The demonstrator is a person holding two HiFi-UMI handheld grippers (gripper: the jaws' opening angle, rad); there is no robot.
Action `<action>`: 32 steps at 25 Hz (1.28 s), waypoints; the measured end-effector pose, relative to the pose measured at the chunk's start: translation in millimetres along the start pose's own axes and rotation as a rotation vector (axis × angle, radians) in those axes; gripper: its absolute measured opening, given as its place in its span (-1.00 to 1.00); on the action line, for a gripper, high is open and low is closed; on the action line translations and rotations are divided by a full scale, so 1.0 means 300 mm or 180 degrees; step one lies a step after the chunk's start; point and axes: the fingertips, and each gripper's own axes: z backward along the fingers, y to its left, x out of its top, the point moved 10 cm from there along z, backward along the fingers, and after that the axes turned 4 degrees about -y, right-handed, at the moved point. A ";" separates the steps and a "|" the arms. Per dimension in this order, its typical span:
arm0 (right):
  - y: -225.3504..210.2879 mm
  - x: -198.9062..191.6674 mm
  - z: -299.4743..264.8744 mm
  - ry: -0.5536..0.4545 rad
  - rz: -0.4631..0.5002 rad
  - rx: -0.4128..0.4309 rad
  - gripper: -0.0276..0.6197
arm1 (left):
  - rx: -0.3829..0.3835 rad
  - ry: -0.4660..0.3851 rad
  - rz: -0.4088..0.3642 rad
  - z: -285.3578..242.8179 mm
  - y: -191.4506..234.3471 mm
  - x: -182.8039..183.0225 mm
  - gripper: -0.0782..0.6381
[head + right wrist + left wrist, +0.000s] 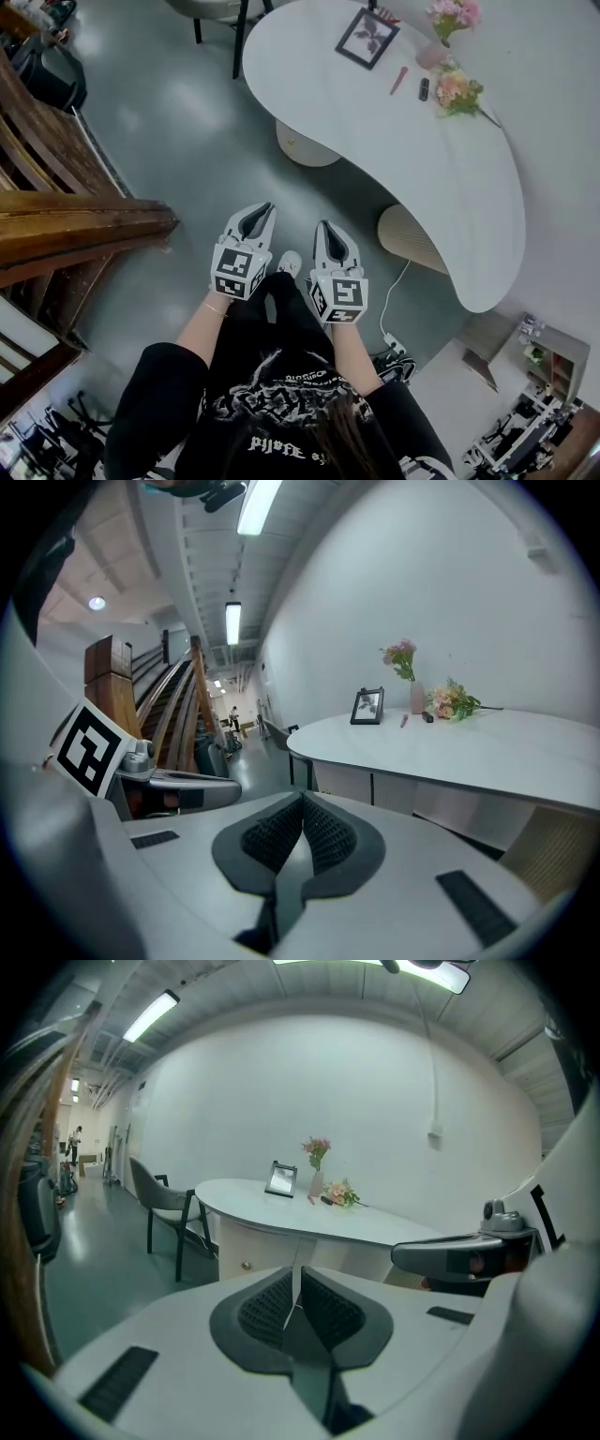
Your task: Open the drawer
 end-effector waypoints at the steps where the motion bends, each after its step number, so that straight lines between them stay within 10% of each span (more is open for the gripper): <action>1: -0.003 -0.007 -0.013 -0.0006 -0.0007 -0.0007 -0.83 | -0.0005 -0.0005 0.0004 -0.018 0.010 -0.006 -0.70; 32: -0.054 -0.294 -0.303 0.0051 -0.0045 -0.0094 -0.83 | -0.0117 0.0057 -0.0087 -0.564 0.306 -0.255 -0.32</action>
